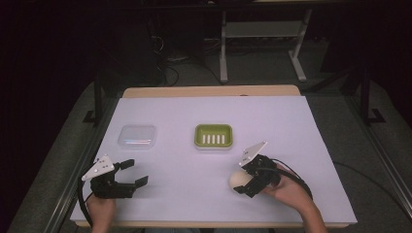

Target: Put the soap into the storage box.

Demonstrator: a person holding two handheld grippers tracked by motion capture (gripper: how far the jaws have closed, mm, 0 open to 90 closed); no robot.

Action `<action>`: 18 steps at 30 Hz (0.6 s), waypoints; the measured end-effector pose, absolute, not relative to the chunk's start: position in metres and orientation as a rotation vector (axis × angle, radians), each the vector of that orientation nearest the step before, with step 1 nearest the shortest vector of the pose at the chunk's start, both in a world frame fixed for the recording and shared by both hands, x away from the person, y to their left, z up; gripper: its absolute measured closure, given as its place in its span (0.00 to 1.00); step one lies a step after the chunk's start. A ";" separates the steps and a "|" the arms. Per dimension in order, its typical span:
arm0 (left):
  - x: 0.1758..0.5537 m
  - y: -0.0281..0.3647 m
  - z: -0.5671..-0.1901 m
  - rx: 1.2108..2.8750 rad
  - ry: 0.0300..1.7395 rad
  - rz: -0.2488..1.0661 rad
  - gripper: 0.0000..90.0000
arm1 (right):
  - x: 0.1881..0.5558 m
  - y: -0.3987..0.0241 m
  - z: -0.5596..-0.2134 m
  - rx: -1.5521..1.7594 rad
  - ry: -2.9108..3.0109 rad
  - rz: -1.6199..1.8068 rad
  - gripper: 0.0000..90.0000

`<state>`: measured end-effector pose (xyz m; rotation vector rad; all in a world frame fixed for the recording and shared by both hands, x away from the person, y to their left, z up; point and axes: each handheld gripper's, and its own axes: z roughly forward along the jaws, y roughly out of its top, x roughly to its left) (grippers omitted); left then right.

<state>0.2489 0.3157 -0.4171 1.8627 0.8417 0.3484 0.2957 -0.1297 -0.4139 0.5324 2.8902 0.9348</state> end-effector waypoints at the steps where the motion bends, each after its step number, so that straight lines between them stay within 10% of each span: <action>1: 0.249 0.316 -0.417 1.863 0.842 0.347 0.15 | 0.295 -0.128 -0.414 0.538 2.893 0.927 0.18; 18: 0.249 0.315 -0.417 1.864 0.838 0.345 0.15 | 0.296 -0.121 -0.429 0.544 2.921 0.813 0.18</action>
